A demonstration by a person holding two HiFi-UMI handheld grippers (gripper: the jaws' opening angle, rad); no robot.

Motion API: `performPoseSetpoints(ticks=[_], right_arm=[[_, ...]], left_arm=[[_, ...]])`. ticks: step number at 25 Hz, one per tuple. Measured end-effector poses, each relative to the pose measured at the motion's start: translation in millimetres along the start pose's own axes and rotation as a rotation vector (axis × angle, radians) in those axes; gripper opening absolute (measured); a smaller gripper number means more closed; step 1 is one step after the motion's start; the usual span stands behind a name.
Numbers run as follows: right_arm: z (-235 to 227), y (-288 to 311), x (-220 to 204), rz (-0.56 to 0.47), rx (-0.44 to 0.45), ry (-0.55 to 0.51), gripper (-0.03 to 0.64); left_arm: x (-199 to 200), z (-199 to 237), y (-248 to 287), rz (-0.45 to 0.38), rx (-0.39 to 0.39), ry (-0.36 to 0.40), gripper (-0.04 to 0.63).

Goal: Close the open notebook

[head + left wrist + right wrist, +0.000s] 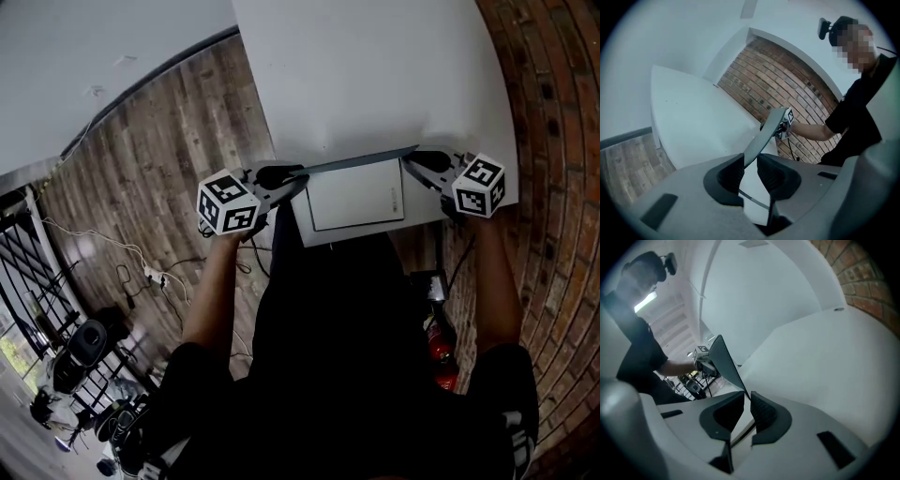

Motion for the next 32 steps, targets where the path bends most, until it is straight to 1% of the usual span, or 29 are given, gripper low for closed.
performPoseSetpoints(ticks=[2, 4, 10, 13, 16, 18, 20, 21, 23, 26, 27, 28, 29, 32], right_arm=[[4.3, -4.0, -5.9, -0.018, -0.011, -0.095, 0.049], [7.6, -7.2, -12.1, -0.028, -0.025, -0.185, 0.044], [18.7, -11.8, -25.3, -0.039, -0.071, -0.498, 0.037], [24.1, -12.2, -36.1, -0.017, -0.083, -0.669, 0.035], [25.3, -12.6, -46.9, 0.024, -0.106, -0.888, 0.035], [23.1, -12.2, -59.0, 0.083, -0.108, -1.023, 0.037], [20.6, -10.6, -71.7, 0.15, -0.089, -1.126, 0.049], [19.9, -9.8, -76.5, 0.174, -0.08, -1.16, 0.054], [20.2, -8.4, -82.4, 0.188, -0.072, -1.19, 0.058], [21.4, -4.3, -82.3, 0.171, -0.095, -1.191, 0.058], [21.4, -2.8, -80.2, 0.165, -0.11, -1.184, 0.058], [21.5, -1.7, -78.1, 0.158, -0.126, -1.171, 0.058], [21.7, -1.2, -76.3, 0.151, -0.142, -1.156, 0.058], [21.5, -4.9, -71.2, 0.125, -0.188, -1.097, 0.058]], left_arm=[[-1.1, -6.8, 0.3, 0.006, -0.017, 0.054, 0.094], [-4.6, -13.8, 2.1, 0.038, -0.032, 0.122, 0.094], [-22.9, -32.8, 10.4, 0.207, -0.089, 0.328, 0.095], [-35.4, -40.6, 12.9, 0.32, -0.121, 0.448, 0.095], [-54.3, -43.6, 17.0, 0.464, -0.129, 0.54, 0.113], [-65.9, -45.6, 22.9, 0.577, -0.141, 0.605, 0.142], [-76.0, -44.8, 28.6, 0.678, -0.147, 0.66, 0.162], [-80.6, -43.7, 31.6, 0.721, -0.148, 0.68, 0.166], [-89.7, -42.0, 37.9, 0.795, -0.15, 0.706, 0.177], [-105.3, -36.0, 40.9, 0.907, -0.158, 0.729, 0.217], [-110.3, -32.1, 39.2, 0.938, -0.158, 0.736, 0.219], [-112.6, -29.8, 37.3, 0.953, -0.163, 0.737, 0.219], [-111.7, -30.1, 35.9, 0.95, -0.172, 0.732, 0.219], [-97.4, -40.4, 32.2, 0.877, -0.203, 0.711, 0.219]])
Point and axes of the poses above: the fingertips, and each gripper's own axes: y forward along the fingers, z to its left, x out of its top, the point moved 2 cm from there along -y, backward along the fingers, and after that the axes turned 15 degrees about -x, right-handed, at the moved point
